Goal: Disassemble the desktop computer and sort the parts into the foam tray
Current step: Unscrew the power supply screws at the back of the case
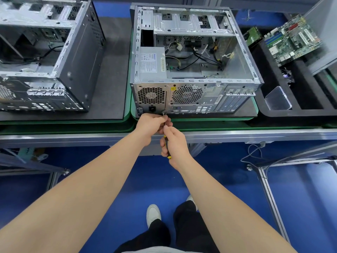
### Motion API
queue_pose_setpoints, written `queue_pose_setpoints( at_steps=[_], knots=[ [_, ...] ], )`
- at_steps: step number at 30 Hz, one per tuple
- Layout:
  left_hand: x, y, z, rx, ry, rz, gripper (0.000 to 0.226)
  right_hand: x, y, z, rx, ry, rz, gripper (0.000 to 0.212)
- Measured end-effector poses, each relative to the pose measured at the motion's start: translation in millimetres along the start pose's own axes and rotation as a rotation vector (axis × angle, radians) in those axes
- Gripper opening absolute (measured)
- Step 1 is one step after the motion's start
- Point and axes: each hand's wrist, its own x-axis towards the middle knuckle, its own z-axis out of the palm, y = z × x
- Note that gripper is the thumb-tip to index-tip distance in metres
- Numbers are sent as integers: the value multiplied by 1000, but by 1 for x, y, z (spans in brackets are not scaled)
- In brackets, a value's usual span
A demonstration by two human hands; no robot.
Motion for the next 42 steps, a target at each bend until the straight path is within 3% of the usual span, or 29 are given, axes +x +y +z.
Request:
queue_pose_setpoints(
  at_steps=[6,15,22,28,32,36,42],
  knots=[
    [-1,-5,1,31,66,19,16,-6,1,10,-565,312,-296,35],
    [-3,-7,3,26,147,18,15,-7,5,18,-723,478,-336,30],
    [0,-7,-2,15,89,43,15,-4,3,16,-586,368,-265,33],
    [-1,-3,-4,-73,34,10,17,1,-1,-3,283,-133,203,45],
    [-3,-1,-5,-130,-15,-2,16,2,4,-10,665,-388,318,45],
    [-2,-1,-7,-112,-31,9,16,2,1,-7,669,-399,320,33],
    [1,-6,-7,-55,-15,13,19,4,2,0,337,-193,185,32]
  ],
)
